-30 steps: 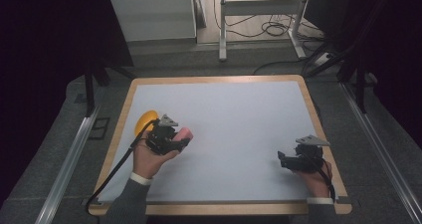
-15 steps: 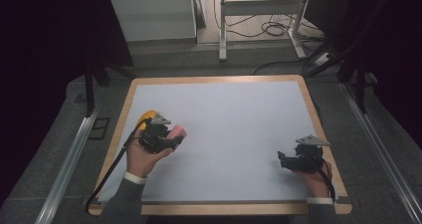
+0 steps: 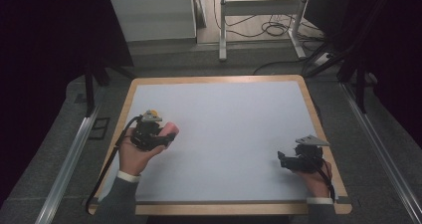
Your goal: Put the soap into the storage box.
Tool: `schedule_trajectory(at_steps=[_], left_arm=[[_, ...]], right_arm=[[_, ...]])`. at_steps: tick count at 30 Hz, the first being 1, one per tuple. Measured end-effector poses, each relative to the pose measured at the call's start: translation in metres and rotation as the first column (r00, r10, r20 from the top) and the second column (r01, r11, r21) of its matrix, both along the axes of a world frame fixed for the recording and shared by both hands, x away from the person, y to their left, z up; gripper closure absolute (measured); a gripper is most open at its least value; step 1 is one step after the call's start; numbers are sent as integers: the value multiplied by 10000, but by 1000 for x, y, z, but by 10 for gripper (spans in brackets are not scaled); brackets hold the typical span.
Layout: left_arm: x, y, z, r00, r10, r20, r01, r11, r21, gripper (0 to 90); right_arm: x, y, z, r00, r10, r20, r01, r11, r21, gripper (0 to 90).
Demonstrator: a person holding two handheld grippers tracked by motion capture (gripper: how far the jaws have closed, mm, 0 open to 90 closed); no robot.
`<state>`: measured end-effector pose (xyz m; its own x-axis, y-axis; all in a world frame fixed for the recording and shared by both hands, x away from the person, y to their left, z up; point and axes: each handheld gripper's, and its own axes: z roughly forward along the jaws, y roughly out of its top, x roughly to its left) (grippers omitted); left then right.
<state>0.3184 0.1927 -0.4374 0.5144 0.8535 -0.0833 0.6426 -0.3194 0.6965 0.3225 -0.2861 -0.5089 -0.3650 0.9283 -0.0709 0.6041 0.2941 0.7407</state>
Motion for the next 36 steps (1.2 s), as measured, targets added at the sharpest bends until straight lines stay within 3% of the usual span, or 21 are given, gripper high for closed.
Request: schedule_trajectory(at_steps=[36], left_arm=[[22,33,-1,9947,1028,-81,-1026,9944,240,600]], right_arm=[[-1,-1,2,9999,-65,96,64,10000,21,76]])
